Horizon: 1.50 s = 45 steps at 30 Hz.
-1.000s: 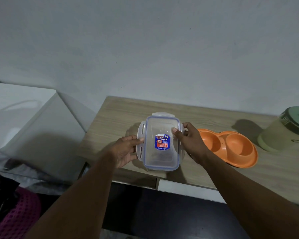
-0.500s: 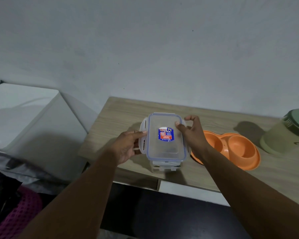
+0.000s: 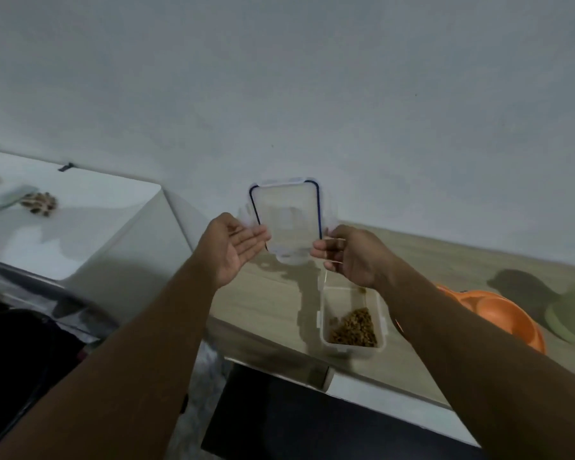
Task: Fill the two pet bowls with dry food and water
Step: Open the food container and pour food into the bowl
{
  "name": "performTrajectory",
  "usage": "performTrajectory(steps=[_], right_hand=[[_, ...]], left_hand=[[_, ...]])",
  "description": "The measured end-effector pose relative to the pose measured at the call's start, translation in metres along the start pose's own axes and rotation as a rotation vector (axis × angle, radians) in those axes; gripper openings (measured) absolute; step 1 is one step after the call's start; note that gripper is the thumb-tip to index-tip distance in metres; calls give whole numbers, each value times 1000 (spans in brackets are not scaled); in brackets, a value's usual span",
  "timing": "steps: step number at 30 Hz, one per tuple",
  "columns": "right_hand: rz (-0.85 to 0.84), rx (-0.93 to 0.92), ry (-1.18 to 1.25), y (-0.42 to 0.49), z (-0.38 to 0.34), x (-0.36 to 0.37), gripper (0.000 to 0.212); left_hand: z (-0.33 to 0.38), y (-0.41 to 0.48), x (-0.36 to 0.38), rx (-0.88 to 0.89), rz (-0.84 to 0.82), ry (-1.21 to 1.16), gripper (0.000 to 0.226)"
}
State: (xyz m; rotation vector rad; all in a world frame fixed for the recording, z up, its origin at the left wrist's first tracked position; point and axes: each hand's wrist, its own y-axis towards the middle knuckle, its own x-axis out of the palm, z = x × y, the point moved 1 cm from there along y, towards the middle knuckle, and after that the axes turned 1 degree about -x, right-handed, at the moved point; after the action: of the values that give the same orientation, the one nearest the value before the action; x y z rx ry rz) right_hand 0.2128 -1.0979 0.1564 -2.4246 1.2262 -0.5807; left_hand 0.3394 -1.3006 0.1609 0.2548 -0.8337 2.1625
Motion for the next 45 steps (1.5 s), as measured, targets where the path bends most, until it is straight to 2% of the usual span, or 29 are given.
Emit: performTrajectory(steps=[4,7,10,14,18,21,23,24,27,30,32,33,36,40,43,45], right_hand=[[177,-165,-890,25,34,30,27],[199,-129,-1207,33,54,51,22],[241,-163,-1487,41,65,65,14],[225,-210,-1875,51,76,74,28],[194,-216,-2049,65,88,69,34],[184,-226,-2056,72,91,66,37],[192,-254,-2010,73,86,63,37],[210,-278,-1962,72,82,59,38],[319,-376,-1719,63,65,40,38],[454,-437,-1300,47,54,1,35],[504,-368,-1050,35,56,-30,35],[524,-327,-984,29,60,-46,35],[582,-312,-939,12,77,-71,37],[658,-427,-809,2,93,-76,32],[661,-472,-763,-1,100,-78,27],[679,-465,-754,-2,105,-83,28]], left_hand=[[-14,13,-40,221,352,710,23],[-26,21,-60,288,509,1208,31],[-44,28,-64,197,530,1320,31],[-71,39,-67,129,485,1321,24],[-87,45,-73,62,410,1307,11],[-90,44,-74,45,390,1289,19],[-87,40,-70,56,402,1311,13],[-86,39,-66,77,416,1333,17],[-85,32,-48,220,444,1415,37],[-90,25,-15,339,398,1333,34],[-101,24,10,301,288,1260,26],[-108,23,24,262,232,1230,31],[-128,22,52,144,122,1162,44],[-151,17,68,65,22,1197,31],[-158,16,70,71,19,1217,16],[-157,14,73,78,26,1218,15]])
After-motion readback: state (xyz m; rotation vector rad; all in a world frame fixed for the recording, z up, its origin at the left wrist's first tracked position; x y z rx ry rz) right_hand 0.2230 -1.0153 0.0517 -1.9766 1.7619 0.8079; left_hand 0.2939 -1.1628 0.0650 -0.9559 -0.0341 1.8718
